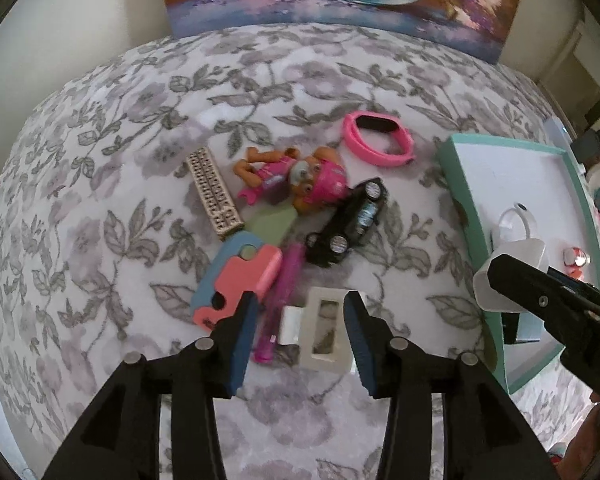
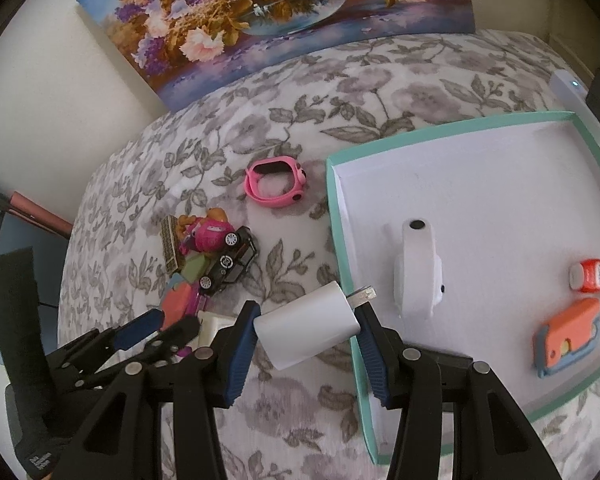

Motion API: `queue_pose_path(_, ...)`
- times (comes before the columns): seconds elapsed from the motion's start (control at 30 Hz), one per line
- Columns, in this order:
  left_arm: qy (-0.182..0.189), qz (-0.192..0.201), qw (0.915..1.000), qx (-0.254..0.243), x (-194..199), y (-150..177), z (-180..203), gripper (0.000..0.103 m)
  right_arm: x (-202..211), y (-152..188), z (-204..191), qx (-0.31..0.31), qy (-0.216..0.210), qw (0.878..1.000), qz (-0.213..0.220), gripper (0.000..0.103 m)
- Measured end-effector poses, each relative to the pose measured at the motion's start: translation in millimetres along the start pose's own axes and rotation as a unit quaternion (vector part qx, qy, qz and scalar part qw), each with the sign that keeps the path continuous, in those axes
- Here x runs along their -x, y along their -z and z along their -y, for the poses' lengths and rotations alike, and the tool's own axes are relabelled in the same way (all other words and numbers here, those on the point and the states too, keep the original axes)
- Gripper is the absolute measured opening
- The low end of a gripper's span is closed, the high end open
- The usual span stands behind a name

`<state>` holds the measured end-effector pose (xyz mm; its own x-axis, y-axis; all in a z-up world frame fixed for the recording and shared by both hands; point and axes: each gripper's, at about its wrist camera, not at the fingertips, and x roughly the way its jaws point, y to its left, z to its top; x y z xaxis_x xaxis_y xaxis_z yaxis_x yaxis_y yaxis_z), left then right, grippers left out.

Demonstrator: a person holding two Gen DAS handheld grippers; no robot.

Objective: Organize rigid objects
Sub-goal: 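Grasp the white rectangular frame holder with the left gripper, then carry the white frame holder and white cube charger into the tray and release both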

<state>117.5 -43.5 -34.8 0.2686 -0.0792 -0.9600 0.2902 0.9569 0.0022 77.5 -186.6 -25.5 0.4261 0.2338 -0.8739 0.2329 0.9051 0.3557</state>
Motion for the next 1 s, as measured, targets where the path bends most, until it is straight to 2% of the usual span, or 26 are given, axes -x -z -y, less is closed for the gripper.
queue_pose_path(0.47,-0.034,-0.016,0.9985,-0.04,-12.8,4.3,24.9,0.049,16.2,18.3,5.3,-0.011,-0.01,1.0,0.002,0.052)
queue_pose_path(0.87,-0.036,-0.024,0.9984,-0.036,-17.2,5.4,24.4,0.049,14.8,19.5,9.7,-0.013,-0.01,1.0,-0.004,0.052)
queue_pose_path(1.0,-0.033,-0.007,0.999,-0.031,-2.4,3.0,19.7,0.049,19.1,16.7,10.2,-0.012,-0.012,1.0,0.002,0.052)
